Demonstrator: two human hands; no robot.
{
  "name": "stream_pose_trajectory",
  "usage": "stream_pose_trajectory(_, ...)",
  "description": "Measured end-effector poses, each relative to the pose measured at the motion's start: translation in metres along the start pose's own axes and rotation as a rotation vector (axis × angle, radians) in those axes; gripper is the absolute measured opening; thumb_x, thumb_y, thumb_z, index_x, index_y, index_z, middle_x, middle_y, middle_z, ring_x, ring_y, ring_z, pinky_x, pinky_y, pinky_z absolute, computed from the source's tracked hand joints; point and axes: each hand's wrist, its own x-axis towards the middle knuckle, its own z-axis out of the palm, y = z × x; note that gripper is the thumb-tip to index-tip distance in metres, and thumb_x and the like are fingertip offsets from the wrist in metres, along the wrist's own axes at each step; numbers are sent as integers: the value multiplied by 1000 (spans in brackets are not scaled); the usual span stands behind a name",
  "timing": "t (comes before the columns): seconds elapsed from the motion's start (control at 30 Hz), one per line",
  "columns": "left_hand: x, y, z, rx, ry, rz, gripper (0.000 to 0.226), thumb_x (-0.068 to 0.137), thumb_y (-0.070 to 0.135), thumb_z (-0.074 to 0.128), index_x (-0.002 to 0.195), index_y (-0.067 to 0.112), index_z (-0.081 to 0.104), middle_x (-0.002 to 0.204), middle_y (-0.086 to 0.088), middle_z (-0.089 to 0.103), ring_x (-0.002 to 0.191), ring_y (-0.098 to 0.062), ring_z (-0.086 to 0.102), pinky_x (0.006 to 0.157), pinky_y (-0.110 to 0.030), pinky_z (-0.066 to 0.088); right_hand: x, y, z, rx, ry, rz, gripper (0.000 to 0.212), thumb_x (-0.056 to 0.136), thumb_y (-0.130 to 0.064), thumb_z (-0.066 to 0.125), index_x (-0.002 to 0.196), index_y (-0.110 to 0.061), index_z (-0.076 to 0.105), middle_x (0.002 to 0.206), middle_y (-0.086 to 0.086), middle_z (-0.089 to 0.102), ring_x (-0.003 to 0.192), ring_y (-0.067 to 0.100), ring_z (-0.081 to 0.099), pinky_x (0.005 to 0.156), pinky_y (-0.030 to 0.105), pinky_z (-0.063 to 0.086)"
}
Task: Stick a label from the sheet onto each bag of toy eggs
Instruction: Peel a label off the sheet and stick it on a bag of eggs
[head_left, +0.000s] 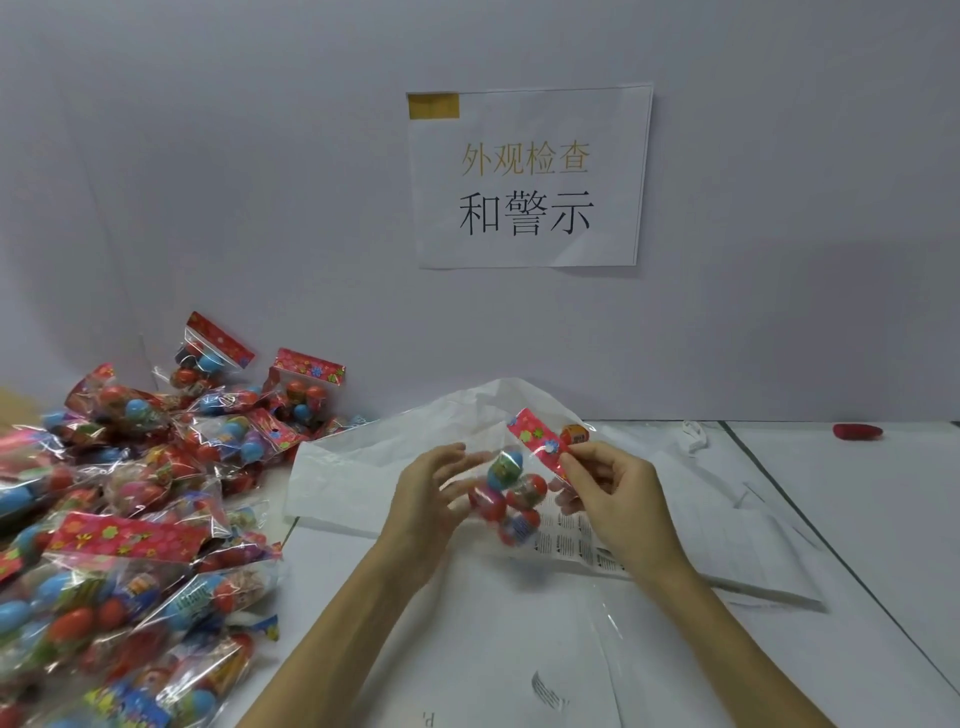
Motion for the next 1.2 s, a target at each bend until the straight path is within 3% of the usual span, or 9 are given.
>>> stream_pose_trajectory(0.17,-6,-7,9,406,-162,78,45,87,52,72,99,10,79,100,-8,80,90,-22,78,70,-25,60,-4,-2,1,-79,-95,-71,15,99,-17,68,97,-32,73,78,-22,74,72,1,71,60,17,55)
stream_pose_trajectory(0.3,-5,-11,7,329,68,279,37,79,50,74,90,16,82,92,-3,80,85,-21,79,66,-24,61,-2,-4,-2,-155,-4,-61,13,102,-31,65,112,-26,69,90,-7,76,77,11,73,60,23,58)
stream_pose_trajectory(0.43,-5,-9,1,392,-172,571,22,86,42,79,93,22,85,120,6,72,117,-18,67,94,-24,52,-4,-14,-2,627,-282,495,71,103,-66,37,128,-4,62,108,29,75,95,44,76,68,38,64)
stream_pose_trajectory(0.53,-6,-10,-1,760,-374,702,36,79,56,84,113,43,80,165,21,30,153,-1,27,113,-24,34,-3,-16,-6,913,-325,530,58,101,-50,58,138,-6,57,130,27,68,116,45,70,81,44,64)
stream_pose_trajectory(0.6,-11,-6,4,691,-403,562,79,67,76,81,140,57,55,165,29,20,147,11,28,109,-20,43,0,-12,-6,809,-244,418,52,94,-25,71,144,-20,55,131,20,70,116,39,71,80,41,64)
stream_pose_trajectory(0.67,-12,-4,11,463,-324,386,97,64,89,70,150,57,38,157,22,42,136,2,52,105,-27,52,0,-9,-7,746,-217,375,65,90,-15,73,147,-33,49,131,16,71,116,37,72,84,44,64)
stream_pose_trajectory(0.77,-12,-3,16,385,-146,302,67,86,73,57,139,32,57,131,1,71,111,-14,73,92,-29,60,-1,-8,-4,463,-239,295,71,91,-22,76,148,-49,44,136,3,69,121,27,70,99,49,59)
stream_pose_trajectory(0.9,-12,-8,10,339,-87,338,32,91,38,68,109,13,79,105,-4,79,100,-19,75,79,-24,60,-4,-14,2,345,-300,227,34,95,-47,67,129,-45,69,122,-1,76,109,21,75,89,38,63)
stream_pose_trajectory(1.2,-16,-5,18,28,-186,101,26,98,25,67,115,11,80,120,-13,76,108,-25,74,76,-25,59,-5,-15,6,510,-143,270,36,103,-48,54,119,-27,78,113,4,79,106,21,76,82,38,63)
